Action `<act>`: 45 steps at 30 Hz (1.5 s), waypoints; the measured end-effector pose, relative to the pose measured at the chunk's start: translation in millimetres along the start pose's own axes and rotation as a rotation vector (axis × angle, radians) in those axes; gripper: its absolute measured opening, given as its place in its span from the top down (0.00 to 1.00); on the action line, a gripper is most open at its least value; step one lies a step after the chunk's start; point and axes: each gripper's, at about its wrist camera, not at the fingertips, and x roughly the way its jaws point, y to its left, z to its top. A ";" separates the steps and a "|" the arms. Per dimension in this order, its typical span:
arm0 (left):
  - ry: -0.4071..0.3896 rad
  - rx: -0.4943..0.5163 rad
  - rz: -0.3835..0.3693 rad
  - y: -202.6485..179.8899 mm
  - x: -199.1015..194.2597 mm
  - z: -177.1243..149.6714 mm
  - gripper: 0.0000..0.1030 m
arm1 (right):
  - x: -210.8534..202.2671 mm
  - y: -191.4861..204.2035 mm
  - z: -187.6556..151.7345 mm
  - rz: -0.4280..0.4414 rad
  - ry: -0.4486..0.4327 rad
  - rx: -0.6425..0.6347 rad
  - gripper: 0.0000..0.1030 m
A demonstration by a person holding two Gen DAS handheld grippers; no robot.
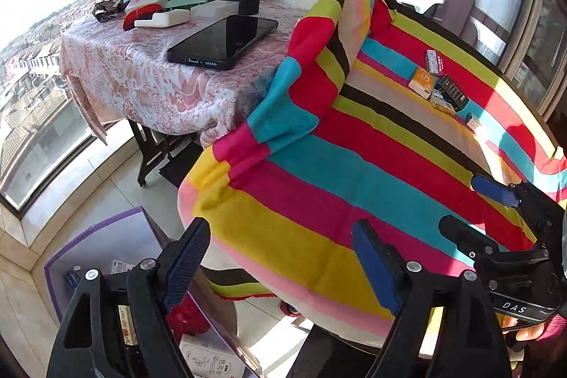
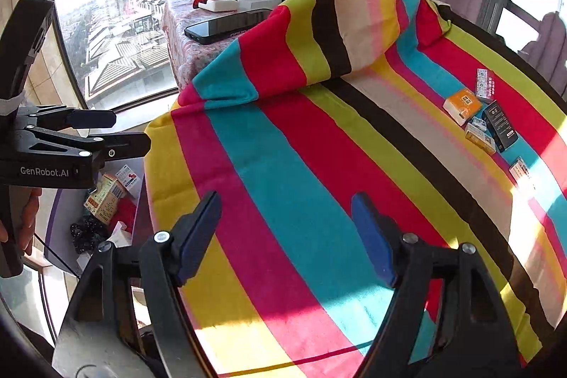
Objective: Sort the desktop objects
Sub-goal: 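Move both tools back over the striped table, then grasp the orange tissue pack with the left tool while the right tool grasps the white barcode box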
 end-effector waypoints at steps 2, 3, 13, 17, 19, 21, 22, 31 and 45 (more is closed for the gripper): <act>-0.005 0.094 -0.049 -41.4 13.5 16.1 0.19 | 10.0 -46.5 -6.0 -0.042 0.025 0.048 0.25; -0.012 0.136 -0.066 -60.5 21.6 24.6 0.19 | 15.2 -70.6 -8.6 -0.059 0.037 0.081 0.25; 0.027 0.240 -0.170 -195.5 145.5 123.4 0.19 | 49.2 -259.8 -29.6 -0.247 0.093 0.272 0.25; 0.030 0.260 -0.149 -221.5 186.2 155.1 0.19 | 63.3 -298.5 -31.2 -0.250 0.109 0.249 0.25; 0.039 0.263 -0.140 -229.2 205.5 169.9 0.19 | 73.6 -313.3 -31.3 -0.237 0.119 0.222 0.25; 0.042 0.267 -0.139 -234.5 220.9 182.8 0.19 | 84.4 -324.0 -28.6 -0.227 0.131 0.188 0.25; 0.042 0.272 -0.137 -237.4 227.9 188.9 0.19 | 87.9 -328.6 -26.2 -0.217 0.125 0.176 0.23; 0.033 0.393 -0.135 -270.7 277.1 225.2 0.19 | 112.6 -345.6 0.1 -0.086 0.110 0.108 0.22; 0.084 0.388 -0.112 -285.1 319.0 234.8 0.00 | 106.7 -348.4 -1.8 -0.053 0.104 0.119 0.21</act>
